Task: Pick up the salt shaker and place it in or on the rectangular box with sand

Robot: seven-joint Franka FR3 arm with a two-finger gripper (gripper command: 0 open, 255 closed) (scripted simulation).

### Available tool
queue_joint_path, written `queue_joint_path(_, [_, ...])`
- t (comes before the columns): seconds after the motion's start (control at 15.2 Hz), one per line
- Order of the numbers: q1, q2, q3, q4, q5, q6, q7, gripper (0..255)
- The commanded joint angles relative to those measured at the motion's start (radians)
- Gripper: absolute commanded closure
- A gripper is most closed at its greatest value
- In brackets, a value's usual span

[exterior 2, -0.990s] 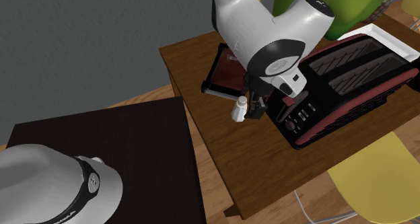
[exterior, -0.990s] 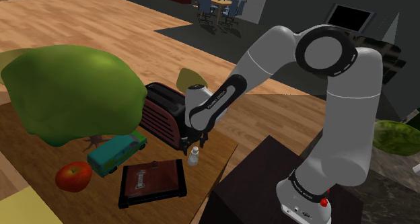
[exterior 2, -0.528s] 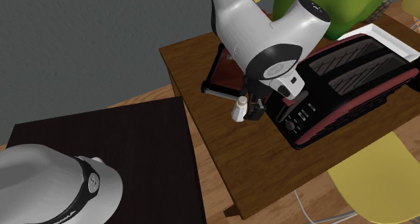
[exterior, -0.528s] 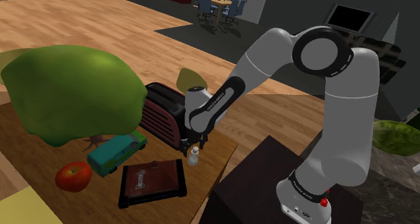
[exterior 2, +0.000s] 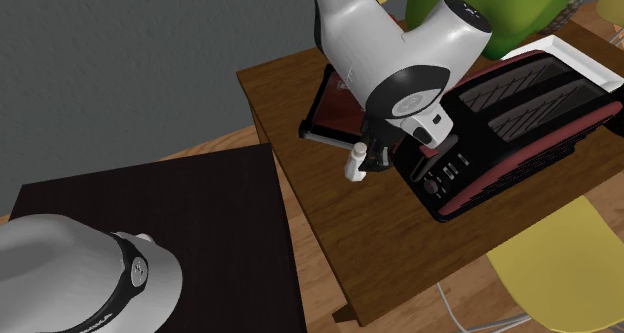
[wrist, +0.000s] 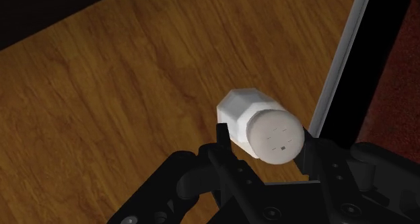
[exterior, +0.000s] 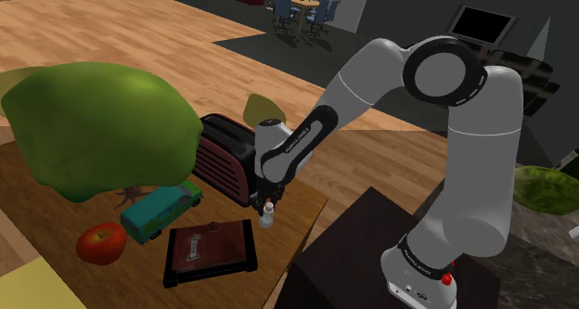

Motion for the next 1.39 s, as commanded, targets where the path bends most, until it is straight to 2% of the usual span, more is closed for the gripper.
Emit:
queue_joint_path(0.0, [0.0,0.001,0.0,0.0,0.0,0.0,0.0,255])
queue_joint_path(0.2, [0.0,0.0,0.001,-0.001,0.0,0.0,0.0,255])
queue_joint_path(1.32, [-0.023,-0.22,0.029,-0.027,0.04,-0.192,-0.008,255])
